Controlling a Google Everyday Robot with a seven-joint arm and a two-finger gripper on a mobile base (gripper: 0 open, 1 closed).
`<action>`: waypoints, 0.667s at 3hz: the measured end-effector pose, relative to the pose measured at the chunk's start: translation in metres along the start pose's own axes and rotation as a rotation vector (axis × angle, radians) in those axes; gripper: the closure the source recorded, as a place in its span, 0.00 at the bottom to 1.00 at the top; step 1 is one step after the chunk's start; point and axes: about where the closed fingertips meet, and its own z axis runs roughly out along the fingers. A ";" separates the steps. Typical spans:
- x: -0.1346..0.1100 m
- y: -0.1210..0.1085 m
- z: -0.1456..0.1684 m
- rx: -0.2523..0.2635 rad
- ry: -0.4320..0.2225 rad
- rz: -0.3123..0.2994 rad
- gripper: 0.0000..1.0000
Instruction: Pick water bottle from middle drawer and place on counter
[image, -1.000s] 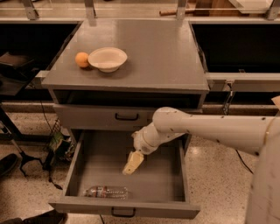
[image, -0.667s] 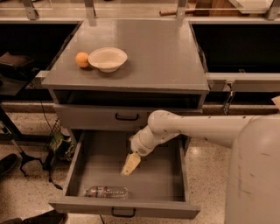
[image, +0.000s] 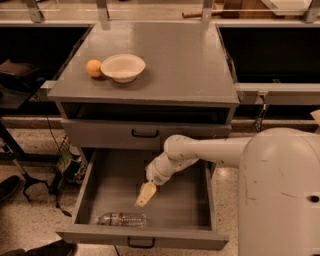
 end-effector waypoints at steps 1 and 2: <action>0.008 0.005 0.021 -0.014 -0.016 0.017 0.00; 0.017 0.015 0.039 -0.009 -0.048 0.028 0.00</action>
Offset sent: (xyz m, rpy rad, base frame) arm -0.0344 0.0155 -0.0579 0.0893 -0.0027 -0.0632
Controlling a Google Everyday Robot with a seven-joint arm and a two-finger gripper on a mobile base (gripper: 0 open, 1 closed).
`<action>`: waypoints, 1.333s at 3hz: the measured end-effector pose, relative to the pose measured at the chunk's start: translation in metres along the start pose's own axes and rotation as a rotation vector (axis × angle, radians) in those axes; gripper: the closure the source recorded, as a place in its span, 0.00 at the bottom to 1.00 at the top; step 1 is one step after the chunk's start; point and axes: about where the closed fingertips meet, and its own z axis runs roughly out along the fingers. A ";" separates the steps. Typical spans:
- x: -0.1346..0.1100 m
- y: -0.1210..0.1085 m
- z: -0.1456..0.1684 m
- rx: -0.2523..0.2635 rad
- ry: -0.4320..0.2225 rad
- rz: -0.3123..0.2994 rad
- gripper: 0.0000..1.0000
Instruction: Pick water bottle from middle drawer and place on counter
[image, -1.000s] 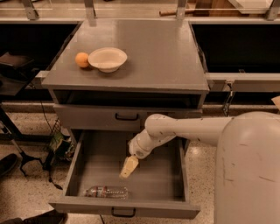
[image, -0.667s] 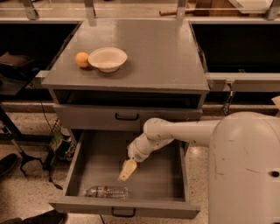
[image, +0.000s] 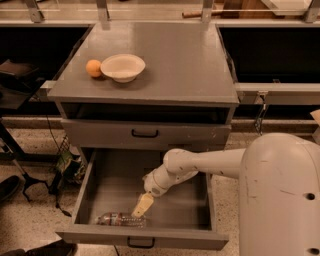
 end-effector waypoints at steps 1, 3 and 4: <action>0.004 0.009 0.014 0.026 -0.027 -0.003 0.00; 0.017 0.017 0.027 0.108 -0.048 0.045 0.16; 0.021 0.016 0.025 0.139 -0.060 0.073 0.28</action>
Offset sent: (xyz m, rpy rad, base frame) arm -0.0247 0.0079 -0.0313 0.0185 -0.0797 -0.1211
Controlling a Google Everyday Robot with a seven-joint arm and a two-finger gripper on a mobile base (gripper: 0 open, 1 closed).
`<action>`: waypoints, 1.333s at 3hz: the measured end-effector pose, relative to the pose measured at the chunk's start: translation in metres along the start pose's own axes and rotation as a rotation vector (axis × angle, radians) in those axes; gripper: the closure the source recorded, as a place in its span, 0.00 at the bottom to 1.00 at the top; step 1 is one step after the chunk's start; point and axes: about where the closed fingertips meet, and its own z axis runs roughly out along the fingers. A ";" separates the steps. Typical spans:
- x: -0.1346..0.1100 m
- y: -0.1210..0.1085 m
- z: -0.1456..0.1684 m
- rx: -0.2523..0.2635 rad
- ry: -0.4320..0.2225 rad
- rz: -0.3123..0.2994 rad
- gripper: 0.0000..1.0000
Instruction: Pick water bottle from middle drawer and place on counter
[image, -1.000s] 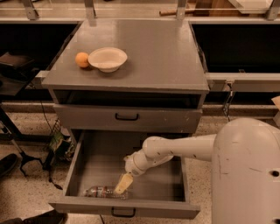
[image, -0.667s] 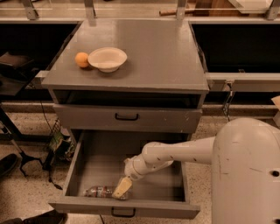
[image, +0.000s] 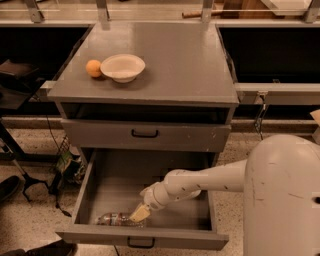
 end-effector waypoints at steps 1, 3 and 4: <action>0.003 -0.001 -0.001 0.015 -0.008 0.017 0.27; 0.010 0.003 -0.001 0.010 -0.009 0.025 0.12; 0.013 0.004 0.002 0.004 -0.006 0.027 0.13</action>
Offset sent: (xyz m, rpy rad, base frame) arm -0.0043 -0.0085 -0.0060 0.0114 0.0044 -0.0371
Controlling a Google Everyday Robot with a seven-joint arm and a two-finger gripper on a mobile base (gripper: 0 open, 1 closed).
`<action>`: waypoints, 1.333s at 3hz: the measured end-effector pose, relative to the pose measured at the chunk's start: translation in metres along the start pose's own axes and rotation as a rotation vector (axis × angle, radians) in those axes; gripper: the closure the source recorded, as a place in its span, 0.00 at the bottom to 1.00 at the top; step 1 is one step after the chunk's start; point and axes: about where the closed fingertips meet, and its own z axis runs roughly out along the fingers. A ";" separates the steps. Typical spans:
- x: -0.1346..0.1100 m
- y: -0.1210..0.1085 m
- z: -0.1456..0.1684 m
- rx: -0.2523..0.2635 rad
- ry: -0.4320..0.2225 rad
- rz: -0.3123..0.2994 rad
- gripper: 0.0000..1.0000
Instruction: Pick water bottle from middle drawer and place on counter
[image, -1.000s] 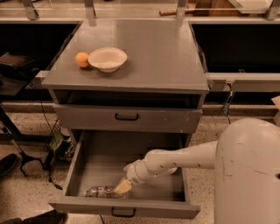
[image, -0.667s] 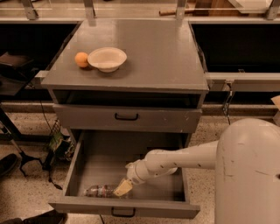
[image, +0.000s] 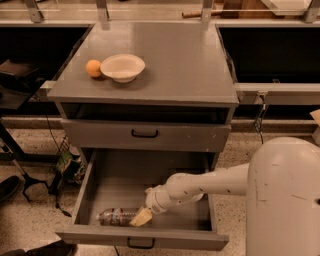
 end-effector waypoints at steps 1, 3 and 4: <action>0.007 0.002 0.008 -0.010 0.005 0.008 0.15; 0.014 0.003 0.016 -0.012 0.015 0.032 0.36; 0.014 0.003 0.016 -0.011 0.015 0.034 0.59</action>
Offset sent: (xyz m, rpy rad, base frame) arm -0.0068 -0.0013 -0.0258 -0.0074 0.0394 -0.0175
